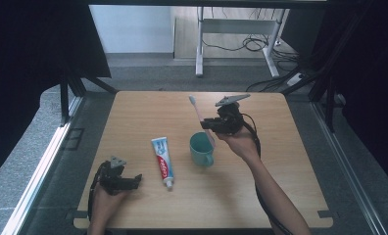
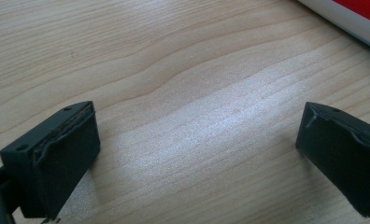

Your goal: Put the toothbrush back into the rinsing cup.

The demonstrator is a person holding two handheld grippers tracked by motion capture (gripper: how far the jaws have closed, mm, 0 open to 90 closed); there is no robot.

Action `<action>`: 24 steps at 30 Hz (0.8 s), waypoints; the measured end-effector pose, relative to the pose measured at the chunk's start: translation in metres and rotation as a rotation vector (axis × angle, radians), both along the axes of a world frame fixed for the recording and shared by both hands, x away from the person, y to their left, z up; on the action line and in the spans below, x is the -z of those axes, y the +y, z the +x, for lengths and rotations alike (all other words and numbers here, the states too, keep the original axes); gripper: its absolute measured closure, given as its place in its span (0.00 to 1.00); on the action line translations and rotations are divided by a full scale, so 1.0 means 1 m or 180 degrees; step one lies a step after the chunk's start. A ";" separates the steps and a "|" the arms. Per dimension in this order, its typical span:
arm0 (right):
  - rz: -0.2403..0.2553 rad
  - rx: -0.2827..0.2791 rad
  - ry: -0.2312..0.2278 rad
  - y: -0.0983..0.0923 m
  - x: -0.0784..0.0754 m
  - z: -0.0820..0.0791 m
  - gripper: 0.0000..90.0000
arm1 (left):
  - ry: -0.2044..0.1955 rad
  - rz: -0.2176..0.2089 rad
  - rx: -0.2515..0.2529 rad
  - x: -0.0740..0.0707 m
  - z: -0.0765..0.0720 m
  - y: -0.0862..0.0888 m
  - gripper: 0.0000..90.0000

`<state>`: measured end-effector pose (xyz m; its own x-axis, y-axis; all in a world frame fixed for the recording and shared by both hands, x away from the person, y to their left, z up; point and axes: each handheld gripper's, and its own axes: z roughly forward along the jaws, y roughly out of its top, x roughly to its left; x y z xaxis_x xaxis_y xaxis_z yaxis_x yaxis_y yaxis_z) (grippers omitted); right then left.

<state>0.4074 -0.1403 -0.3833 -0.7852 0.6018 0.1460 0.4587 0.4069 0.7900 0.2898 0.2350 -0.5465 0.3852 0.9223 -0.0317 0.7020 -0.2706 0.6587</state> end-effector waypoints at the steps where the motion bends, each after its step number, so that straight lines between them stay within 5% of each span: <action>1: 0.0004 0.0002 -0.0004 0.001 0.001 0.000 0.88 | 0.0002 0.0003 0.0003 0.000 0.000 0.000 0.00; 24: 0.0071 -0.0031 -0.0033 0.009 0.029 0.004 0.88 | 0.0004 0.0001 0.0005 0.000 0.000 0.000 0.00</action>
